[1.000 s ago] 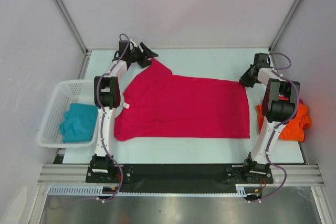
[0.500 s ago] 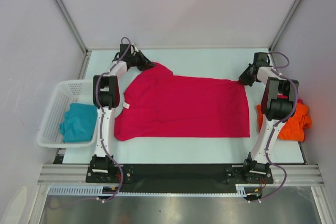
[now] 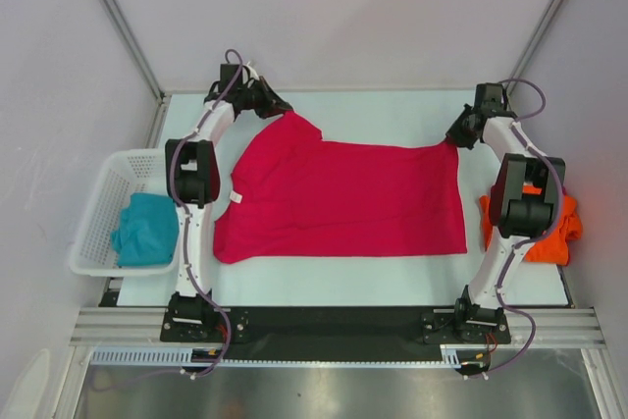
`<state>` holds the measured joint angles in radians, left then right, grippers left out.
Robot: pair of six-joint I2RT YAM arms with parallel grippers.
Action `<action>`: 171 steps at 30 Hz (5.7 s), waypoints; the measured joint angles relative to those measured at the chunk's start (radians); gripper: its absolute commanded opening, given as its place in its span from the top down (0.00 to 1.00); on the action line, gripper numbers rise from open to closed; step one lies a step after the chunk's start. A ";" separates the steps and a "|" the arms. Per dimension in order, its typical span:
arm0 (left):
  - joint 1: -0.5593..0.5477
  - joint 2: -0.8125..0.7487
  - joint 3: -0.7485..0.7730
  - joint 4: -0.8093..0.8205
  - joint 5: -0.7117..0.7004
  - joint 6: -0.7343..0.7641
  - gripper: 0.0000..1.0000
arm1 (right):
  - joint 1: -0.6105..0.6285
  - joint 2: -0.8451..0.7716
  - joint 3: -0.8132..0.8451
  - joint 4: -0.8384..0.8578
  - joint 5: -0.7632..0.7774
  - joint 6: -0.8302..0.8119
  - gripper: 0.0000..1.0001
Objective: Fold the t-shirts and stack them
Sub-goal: Grap the side of the flattened tshirt furthest away from the robot with both arms, then fold the other side of the tshirt into a rectangle
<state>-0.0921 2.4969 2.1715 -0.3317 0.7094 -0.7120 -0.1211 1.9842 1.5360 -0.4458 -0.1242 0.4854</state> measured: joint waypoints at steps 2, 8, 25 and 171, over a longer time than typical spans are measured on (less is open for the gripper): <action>0.000 -0.017 -0.016 -0.008 -0.001 0.015 0.99 | 0.005 -0.023 -0.001 -0.008 0.003 -0.004 1.00; -0.001 -0.106 -0.151 -0.031 -0.010 0.067 0.99 | 0.023 -0.152 -0.077 -0.013 0.019 -0.014 1.00; 0.050 -0.529 -0.524 -0.108 -0.144 0.231 0.98 | 0.024 -0.265 -0.301 -0.055 0.096 -0.019 1.00; -0.146 -0.842 -1.176 -0.021 -0.249 0.190 0.96 | 0.264 -0.809 -0.607 -0.281 0.058 0.064 0.39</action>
<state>-0.2386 1.6554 0.9951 -0.3523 0.4603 -0.5224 0.1432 1.1748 0.9295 -0.7265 -0.0662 0.5495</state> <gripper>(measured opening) 0.045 0.609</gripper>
